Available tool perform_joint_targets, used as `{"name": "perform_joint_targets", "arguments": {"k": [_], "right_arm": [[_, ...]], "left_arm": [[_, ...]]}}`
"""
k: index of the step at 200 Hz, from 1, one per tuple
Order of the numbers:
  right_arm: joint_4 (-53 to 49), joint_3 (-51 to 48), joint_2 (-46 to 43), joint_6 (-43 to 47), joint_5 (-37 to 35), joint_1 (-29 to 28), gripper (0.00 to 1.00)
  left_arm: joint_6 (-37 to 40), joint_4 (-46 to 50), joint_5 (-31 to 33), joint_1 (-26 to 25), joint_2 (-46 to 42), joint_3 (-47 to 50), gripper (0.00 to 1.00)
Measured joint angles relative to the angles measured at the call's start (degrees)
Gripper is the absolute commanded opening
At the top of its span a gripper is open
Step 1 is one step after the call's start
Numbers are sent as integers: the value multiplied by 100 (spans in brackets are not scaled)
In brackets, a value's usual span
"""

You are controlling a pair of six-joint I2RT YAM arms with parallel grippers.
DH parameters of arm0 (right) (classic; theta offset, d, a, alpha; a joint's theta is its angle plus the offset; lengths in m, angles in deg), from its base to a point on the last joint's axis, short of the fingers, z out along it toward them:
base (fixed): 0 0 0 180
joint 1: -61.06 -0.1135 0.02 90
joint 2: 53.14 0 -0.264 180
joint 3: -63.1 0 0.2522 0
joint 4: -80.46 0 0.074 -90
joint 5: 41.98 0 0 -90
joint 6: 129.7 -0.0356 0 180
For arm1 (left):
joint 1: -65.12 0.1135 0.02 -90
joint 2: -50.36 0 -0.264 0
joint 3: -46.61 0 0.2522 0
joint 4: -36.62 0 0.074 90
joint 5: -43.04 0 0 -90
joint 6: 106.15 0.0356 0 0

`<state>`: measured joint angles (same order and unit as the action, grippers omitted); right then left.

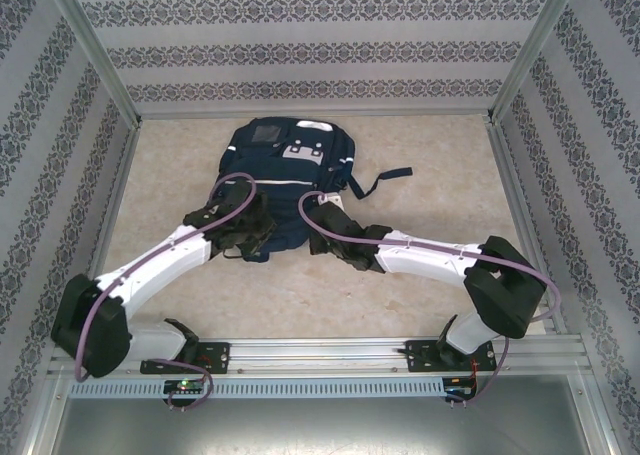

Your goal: Pack books, pencil case, and school supplies into a backpack

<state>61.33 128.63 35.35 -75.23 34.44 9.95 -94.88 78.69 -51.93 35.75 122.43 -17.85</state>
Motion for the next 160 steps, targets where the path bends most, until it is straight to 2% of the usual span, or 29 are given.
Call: {"name": "perform_joint_targets", "arguments": {"k": [48, 114, 160], "right_arm": [[179, -212, -28, 323, 216, 544, 0], [393, 282, 772, 1014, 815, 1499, 0], [396, 723, 1209, 1272, 1449, 1917, 0]], "left_arm": [[293, 734, 96, 240, -815, 31, 0], [546, 1082, -122, 555, -1108, -131, 0], [706, 1126, -363, 719, -1126, -306, 0]]}}
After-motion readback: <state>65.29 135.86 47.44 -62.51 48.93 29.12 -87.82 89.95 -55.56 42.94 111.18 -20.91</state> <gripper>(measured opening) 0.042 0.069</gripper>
